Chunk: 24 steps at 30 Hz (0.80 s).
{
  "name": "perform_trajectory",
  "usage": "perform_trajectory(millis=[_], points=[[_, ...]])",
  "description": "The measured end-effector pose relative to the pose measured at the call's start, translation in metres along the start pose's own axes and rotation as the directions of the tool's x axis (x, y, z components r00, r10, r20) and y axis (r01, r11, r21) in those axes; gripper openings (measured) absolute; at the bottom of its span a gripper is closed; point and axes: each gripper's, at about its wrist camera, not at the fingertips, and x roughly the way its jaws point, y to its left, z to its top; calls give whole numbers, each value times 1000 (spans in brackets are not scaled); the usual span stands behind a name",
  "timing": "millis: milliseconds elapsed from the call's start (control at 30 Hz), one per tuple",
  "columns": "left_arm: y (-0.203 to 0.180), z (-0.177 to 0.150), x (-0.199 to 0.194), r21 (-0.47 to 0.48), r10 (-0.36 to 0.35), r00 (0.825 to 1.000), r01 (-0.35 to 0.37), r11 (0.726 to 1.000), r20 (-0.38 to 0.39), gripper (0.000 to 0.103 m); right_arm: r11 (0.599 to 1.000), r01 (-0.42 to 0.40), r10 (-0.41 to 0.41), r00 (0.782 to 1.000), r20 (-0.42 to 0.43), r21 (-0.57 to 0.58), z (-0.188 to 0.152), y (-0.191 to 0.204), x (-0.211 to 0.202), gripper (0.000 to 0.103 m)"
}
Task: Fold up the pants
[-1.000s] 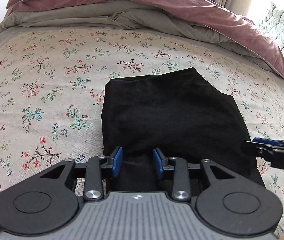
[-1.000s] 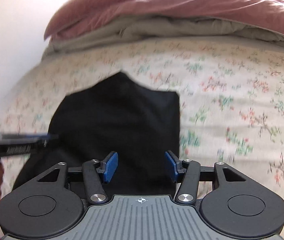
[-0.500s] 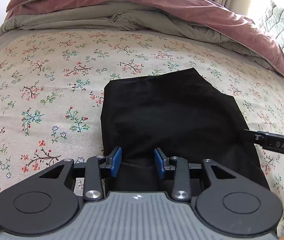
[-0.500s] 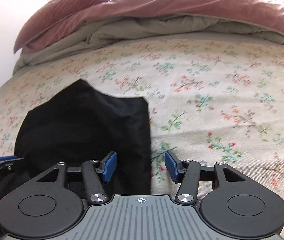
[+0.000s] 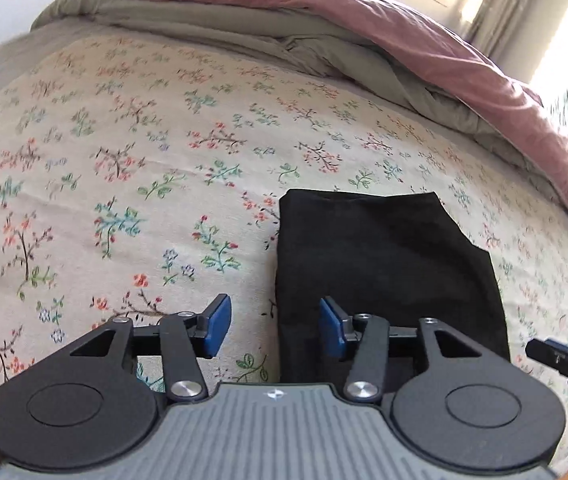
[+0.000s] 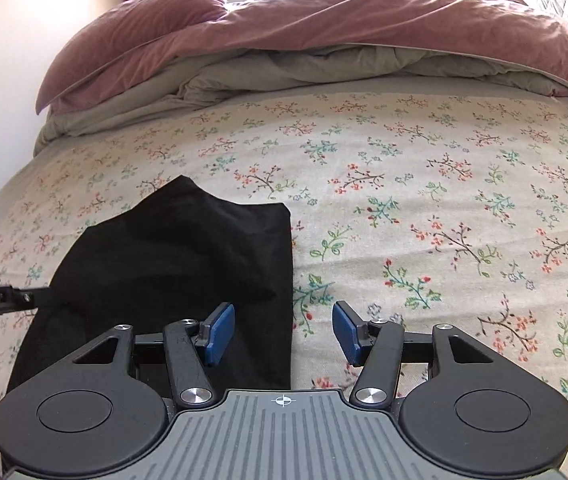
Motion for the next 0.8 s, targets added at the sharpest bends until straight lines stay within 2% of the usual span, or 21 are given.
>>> perform_trajectory(millis=[167, 300, 433, 500, 633, 800], points=[[13, -4, 8, -109, -110, 992, 102, 989, -65, 79, 999, -15, 16, 1000, -5, 49, -2, -13, -8, 54], [17, -12, 22, -211, -224, 968, 197, 957, -113, 80, 991, -62, 67, 997, -34, 119, -3, -26, -3, 54], [8, -15, 26, -185, -224, 971, 205, 961, -88, 81, 985, -102, 114, 990, -79, 142, -6, -33, 12, 54], [4, -16, 27, -176, -243, 966, 225, 958, -84, 82, 975, -134, 153, 983, -97, 178, -8, -37, 21, 55], [-10, -20, 28, -95, -183, 980, 175, 980, -76, 81, 958, -186, 214, 971, -111, 219, -12, -38, 32, 57], [-11, -21, 30, -81, -161, 984, 155, 985, -71, 81, 957, -200, 226, 968, -111, 208, -13, -29, 36, 57]])
